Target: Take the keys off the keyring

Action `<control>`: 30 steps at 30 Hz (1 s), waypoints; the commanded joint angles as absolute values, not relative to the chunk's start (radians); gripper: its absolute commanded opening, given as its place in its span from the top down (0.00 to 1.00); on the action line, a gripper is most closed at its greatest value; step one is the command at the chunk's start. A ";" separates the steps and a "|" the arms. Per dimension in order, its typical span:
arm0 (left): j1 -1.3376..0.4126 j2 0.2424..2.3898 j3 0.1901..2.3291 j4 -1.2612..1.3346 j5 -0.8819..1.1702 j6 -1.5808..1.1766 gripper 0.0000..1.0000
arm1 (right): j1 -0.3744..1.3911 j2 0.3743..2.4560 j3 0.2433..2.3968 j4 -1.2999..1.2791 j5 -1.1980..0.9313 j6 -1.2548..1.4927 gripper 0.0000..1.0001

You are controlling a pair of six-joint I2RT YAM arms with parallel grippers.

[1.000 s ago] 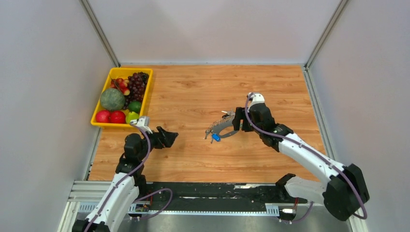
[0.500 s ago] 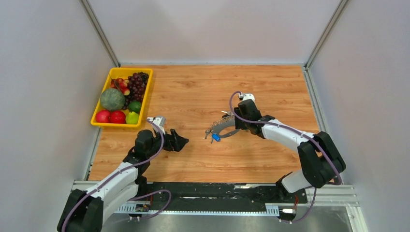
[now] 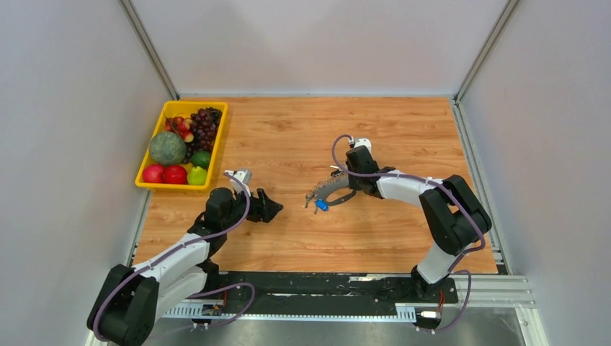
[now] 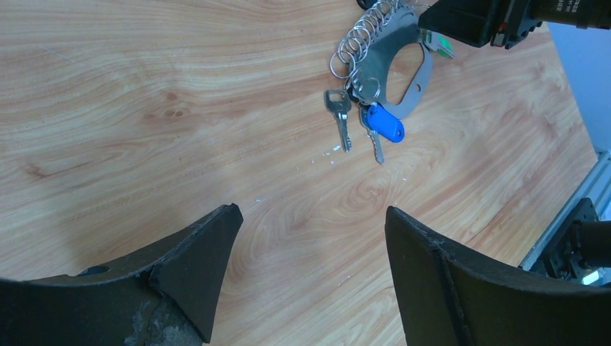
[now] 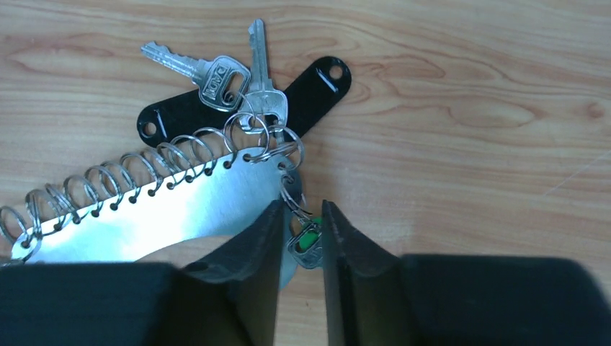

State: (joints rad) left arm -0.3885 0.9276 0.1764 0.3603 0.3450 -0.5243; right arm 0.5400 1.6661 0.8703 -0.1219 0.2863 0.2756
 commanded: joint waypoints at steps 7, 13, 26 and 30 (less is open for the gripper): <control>-0.423 1.107 0.363 0.384 0.301 -0.444 0.26 | 0.532 1.693 0.944 -0.065 0.361 0.255 1.00; -0.461 1.341 0.501 0.399 0.314 -0.401 0.38 | 0.510 1.682 0.963 -0.068 0.335 0.250 0.44; -0.510 1.595 0.642 0.429 0.357 -0.351 0.46 | 0.514 1.429 0.866 -0.100 0.147 0.296 0.27; -0.582 1.623 0.708 0.348 0.272 -0.286 0.46 | 0.514 1.363 0.823 -0.107 0.129 0.312 0.27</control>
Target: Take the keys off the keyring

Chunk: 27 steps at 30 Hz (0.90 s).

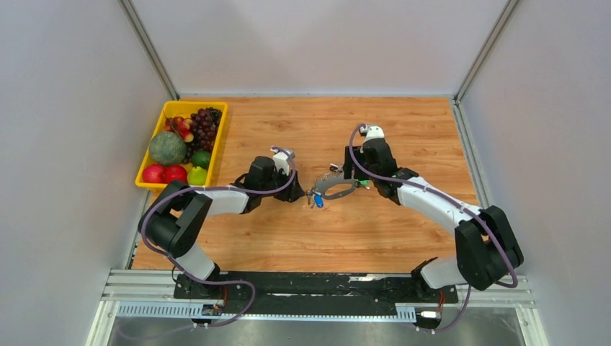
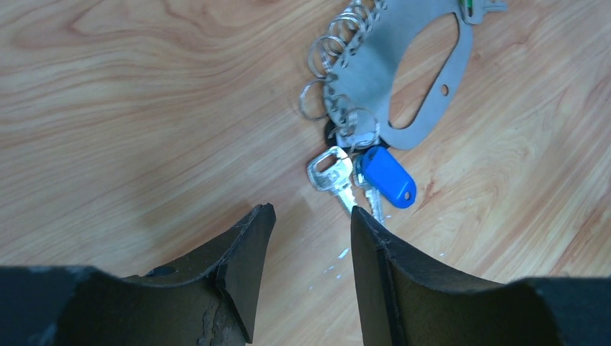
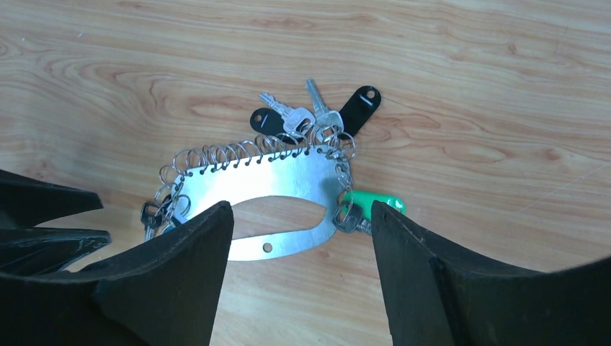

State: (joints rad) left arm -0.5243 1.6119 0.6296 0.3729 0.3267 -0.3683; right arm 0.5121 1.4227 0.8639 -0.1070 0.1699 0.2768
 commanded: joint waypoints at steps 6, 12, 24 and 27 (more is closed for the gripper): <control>-0.664 1.670 0.787 0.259 0.141 -0.213 0.46 | 0.515 1.292 0.770 -0.117 0.130 0.316 0.27; -0.695 1.745 0.874 0.149 0.044 -0.153 0.53 | 0.514 1.232 0.741 -0.118 0.127 0.321 0.27; -0.705 1.805 0.936 0.073 0.036 -0.137 0.56 | 0.514 1.207 0.717 -0.122 0.113 0.325 0.27; -0.716 1.817 0.952 0.053 0.028 -0.126 0.55 | 0.514 1.200 0.712 -0.123 0.112 0.327 0.27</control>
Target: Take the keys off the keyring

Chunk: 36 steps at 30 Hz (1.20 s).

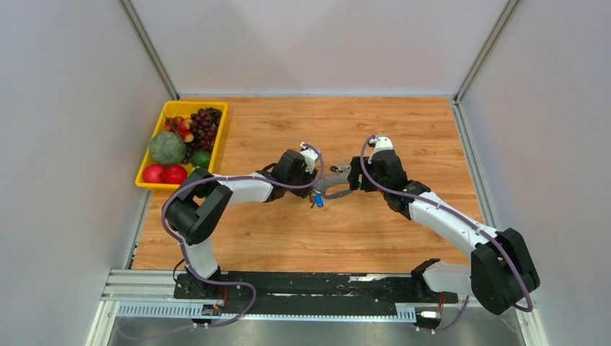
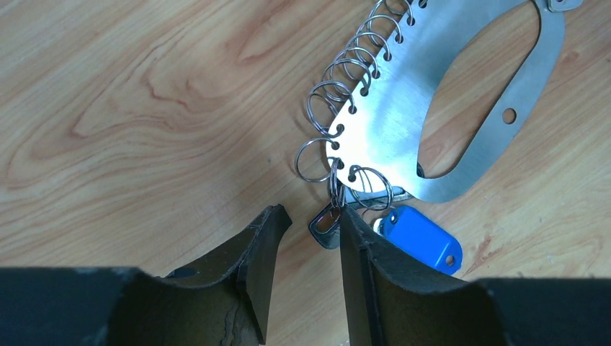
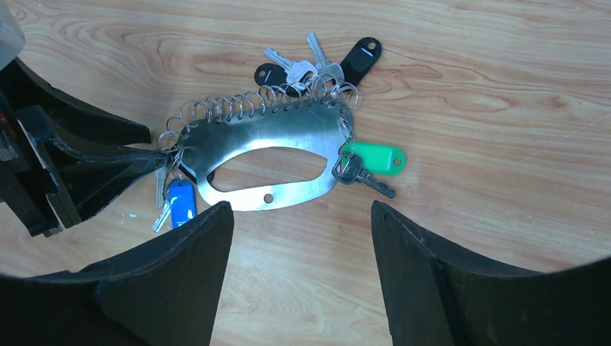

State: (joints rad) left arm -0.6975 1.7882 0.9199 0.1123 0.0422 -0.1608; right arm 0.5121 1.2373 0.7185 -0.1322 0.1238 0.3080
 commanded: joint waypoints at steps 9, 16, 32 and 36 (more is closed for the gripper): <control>-0.723 1.848 0.990 0.018 0.003 -0.107 0.94 | 0.514 1.206 0.707 -0.124 0.089 0.343 0.28; -0.722 1.777 0.947 0.045 0.012 -0.109 1.00 | 0.514 1.213 0.702 -0.124 0.068 0.355 0.28; -0.723 1.528 0.860 -0.052 0.127 -0.180 1.00 | 0.514 1.181 0.678 -0.120 -0.037 0.387 0.28; -0.724 1.484 0.871 -0.090 0.159 -0.191 1.00 | 0.515 1.155 0.678 -0.115 -0.115 0.383 0.29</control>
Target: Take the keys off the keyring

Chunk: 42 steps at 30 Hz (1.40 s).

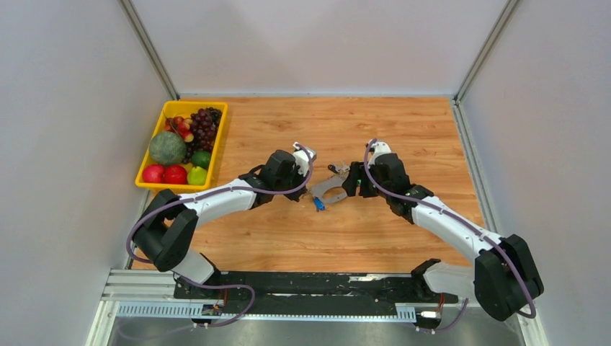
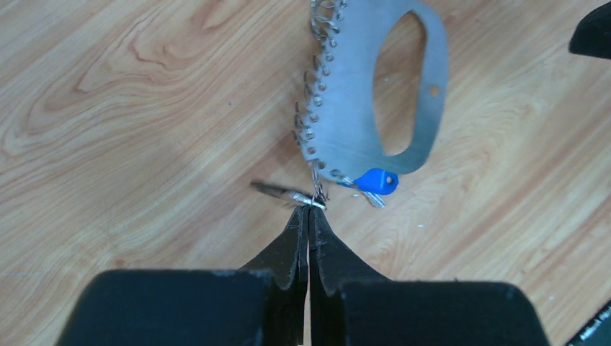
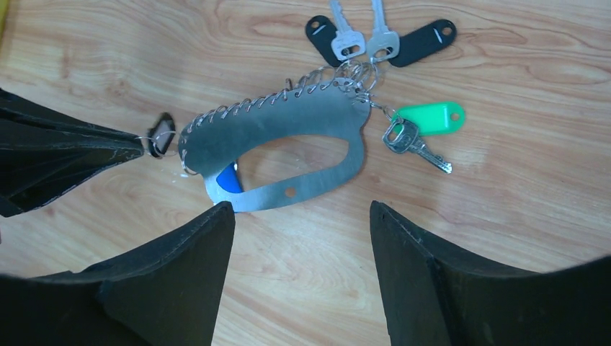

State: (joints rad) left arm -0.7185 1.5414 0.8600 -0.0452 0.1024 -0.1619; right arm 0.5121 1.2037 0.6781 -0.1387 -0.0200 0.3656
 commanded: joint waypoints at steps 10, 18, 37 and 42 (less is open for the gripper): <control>-0.724 1.402 0.909 -0.154 0.218 -0.230 1.00 | 0.524 1.038 0.584 -0.037 -0.249 0.341 0.11; -0.724 1.369 0.952 -0.193 0.243 -0.264 1.00 | 0.648 1.030 0.556 -0.023 -0.188 0.298 0.04; -0.724 1.342 1.019 -0.269 0.239 -0.294 1.00 | 1.085 1.298 0.566 0.215 0.605 0.036 0.11; -0.724 1.335 1.017 -0.270 0.242 -0.295 1.00 | 1.091 1.351 0.567 0.290 0.646 0.007 0.24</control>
State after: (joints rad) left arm -0.7189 1.3796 0.9756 -0.2737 0.2272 -0.2829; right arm 1.0832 1.3254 0.5396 0.1638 0.5537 0.0544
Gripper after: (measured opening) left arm 0.006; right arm 0.806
